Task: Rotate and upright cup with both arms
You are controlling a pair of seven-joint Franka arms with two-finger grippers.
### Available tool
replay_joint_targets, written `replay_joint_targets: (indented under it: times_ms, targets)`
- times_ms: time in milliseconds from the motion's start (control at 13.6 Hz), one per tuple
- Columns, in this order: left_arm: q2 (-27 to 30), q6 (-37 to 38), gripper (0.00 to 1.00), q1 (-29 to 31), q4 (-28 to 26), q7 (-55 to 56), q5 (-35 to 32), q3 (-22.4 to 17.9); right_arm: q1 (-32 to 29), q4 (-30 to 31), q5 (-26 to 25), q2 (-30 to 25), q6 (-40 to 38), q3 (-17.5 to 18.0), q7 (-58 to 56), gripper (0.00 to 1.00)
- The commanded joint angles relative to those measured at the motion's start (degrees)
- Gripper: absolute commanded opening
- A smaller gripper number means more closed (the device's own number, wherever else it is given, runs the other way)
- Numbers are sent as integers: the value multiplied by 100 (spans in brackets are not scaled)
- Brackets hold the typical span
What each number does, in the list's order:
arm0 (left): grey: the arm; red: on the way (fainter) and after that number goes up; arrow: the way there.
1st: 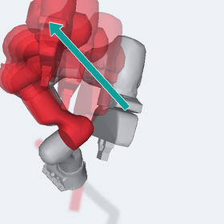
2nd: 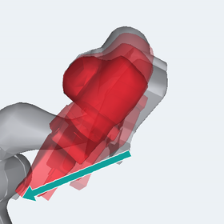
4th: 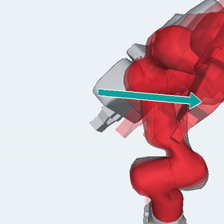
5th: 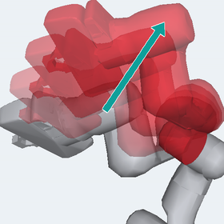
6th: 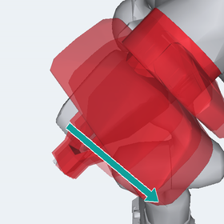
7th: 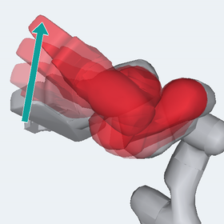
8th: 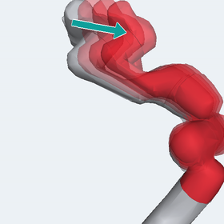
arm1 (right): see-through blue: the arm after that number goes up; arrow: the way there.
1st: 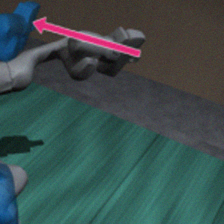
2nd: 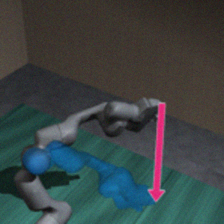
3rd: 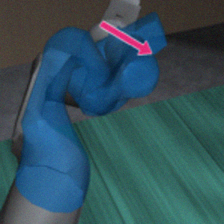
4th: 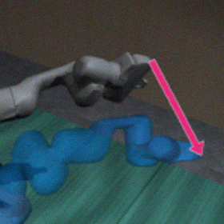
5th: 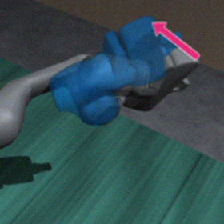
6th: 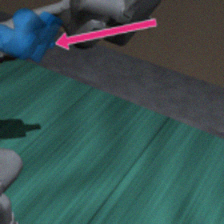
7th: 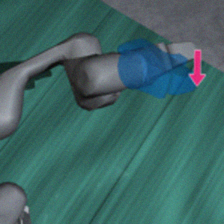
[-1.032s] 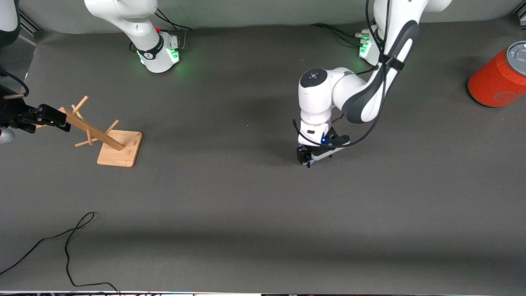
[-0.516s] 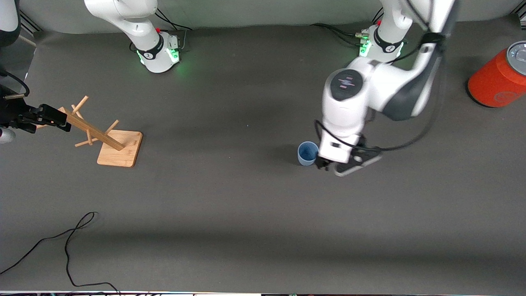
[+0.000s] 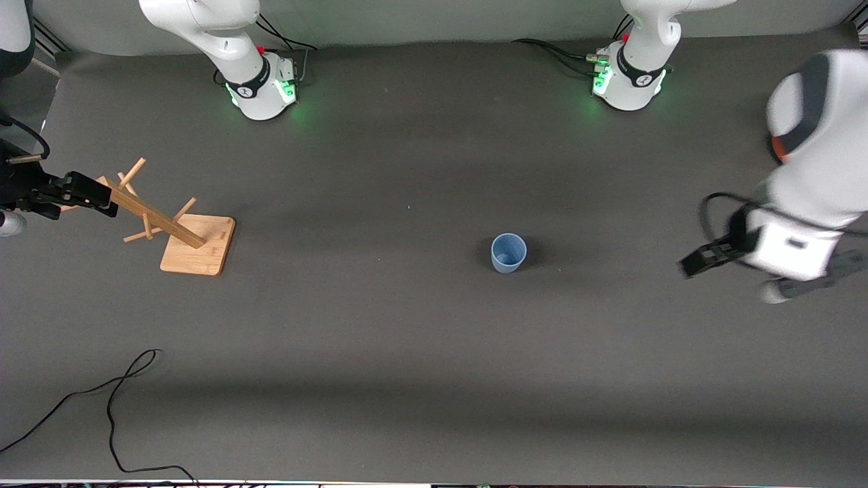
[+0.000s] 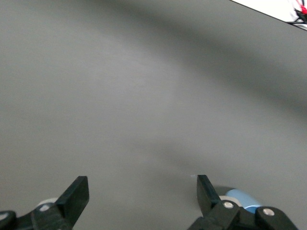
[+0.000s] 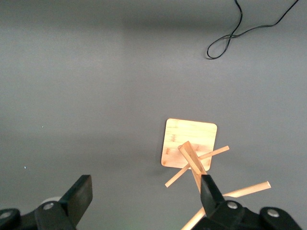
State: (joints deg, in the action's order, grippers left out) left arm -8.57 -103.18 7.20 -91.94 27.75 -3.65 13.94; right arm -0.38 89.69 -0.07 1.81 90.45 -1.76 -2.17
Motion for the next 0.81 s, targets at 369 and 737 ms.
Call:
replay_joint_targets:
  times_ms: [369, 737]
  targets:
    - [1428, -53, 100, -1142, -1555, -1043, 23, -1552, 56, 92, -28, -128, -141, -34, -82, 100]
    - [1175, 358, 100, -731, -951, -1622, 5, -1106, 56, 84, -28, -119, -141, -34, -99, 100]
